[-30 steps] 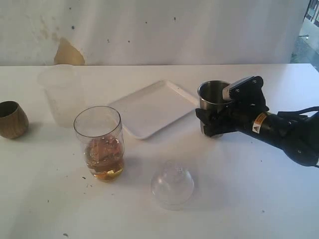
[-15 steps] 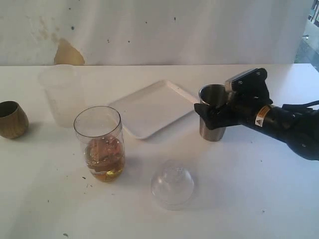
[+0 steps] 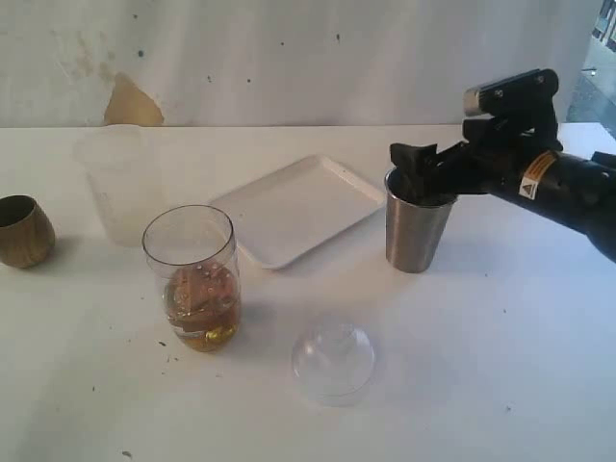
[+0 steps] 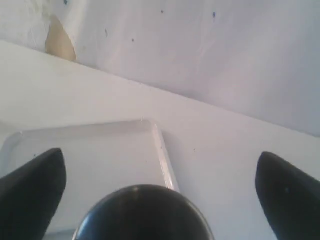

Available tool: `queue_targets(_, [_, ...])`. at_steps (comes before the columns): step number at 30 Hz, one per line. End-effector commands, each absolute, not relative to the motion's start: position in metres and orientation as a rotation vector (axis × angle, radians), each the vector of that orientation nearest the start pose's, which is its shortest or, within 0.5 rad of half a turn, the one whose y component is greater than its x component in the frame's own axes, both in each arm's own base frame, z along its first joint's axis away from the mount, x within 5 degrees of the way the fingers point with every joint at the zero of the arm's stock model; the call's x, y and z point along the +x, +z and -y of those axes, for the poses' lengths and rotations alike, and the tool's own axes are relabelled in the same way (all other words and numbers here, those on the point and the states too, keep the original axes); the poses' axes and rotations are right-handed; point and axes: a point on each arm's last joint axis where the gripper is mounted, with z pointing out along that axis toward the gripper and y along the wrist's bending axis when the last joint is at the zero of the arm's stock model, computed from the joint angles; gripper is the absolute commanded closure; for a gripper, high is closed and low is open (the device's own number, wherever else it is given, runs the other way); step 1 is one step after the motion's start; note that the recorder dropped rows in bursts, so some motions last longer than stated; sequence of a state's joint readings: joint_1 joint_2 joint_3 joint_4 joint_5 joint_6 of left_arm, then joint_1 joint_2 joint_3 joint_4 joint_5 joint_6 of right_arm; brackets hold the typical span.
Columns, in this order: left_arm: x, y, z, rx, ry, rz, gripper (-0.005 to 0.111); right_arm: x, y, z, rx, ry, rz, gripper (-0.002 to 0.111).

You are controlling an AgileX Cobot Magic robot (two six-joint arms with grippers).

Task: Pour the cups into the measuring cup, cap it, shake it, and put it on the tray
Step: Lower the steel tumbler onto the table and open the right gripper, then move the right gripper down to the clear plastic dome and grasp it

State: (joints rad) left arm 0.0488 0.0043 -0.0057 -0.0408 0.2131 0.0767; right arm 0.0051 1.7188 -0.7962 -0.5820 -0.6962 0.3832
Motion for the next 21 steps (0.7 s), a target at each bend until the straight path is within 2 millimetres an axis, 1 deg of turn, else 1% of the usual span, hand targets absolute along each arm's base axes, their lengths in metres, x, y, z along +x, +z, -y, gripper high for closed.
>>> queue_targets(1, [0.056, 0.195, -0.002, -0.005, 0.059, -1.686, 0.107, 0.337, 0.237, -0.028, -0.209, 0.295, -1.76, 0.013])
queue_targets(3, [0.056, 0.195, -0.002, -0.005, 0.059, -1.686, 0.107, 0.333, 0.252, -0.029, -0.136, 0.315, -1.796, 0.013])
queue_targets(4, [0.056, 0.195, -0.002, -0.005, 0.059, -1.686, 0.107, 0.331, 0.258, -0.031, -0.131, 0.306, -1.82, 0.013])
queue_targets(7, [0.056, 0.195, -0.002, -0.005, 0.059, -1.686, 0.107, 0.321, 0.282, -0.042, -0.111, 0.229, -1.919, 0.013])
queue_targets(9, [0.056, 0.195, -0.002, -0.005, 0.059, -1.686, 0.107, 0.312, 0.297, -0.054, -0.12, 0.127, -1.976, 0.013])
queue_targets(12, [0.056, 0.195, -0.002, -0.005, 0.059, -1.686, 0.107, 0.295, 0.314, -0.071, -0.137, -0.037, -2.079, 0.013])
queue_targets(14, [0.056, 0.195, -0.002, -0.005, 0.059, -1.686, 0.107, 0.282, 0.321, -0.086, -0.16, -0.064, -2.181, 0.014])
queue_targets(15, [0.056, 0.195, -0.002, -0.005, 0.059, -1.686, 0.107, 0.276, 0.321, -0.094, -0.202, -0.058, -2.252, 0.016])
queue_targets(16, [0.056, 0.195, -0.002, -0.005, 0.059, -1.686, 0.107, 0.27, 0.32, -0.1, -0.224, -0.008, -2.321, 0.018])
queue_targets(19, [0.056, 0.195, -0.002, -0.005, 0.059, -1.686, 0.107, 0.257, 0.311, -0.119, -0.39, 0.163, -2.52, 0.024])
queue_targets(21, [0.056, 0.195, -0.002, -0.005, 0.059, -1.686, 0.107, 0.25, 0.306, -0.13, -0.445, 0.315, -2.633, 0.027])
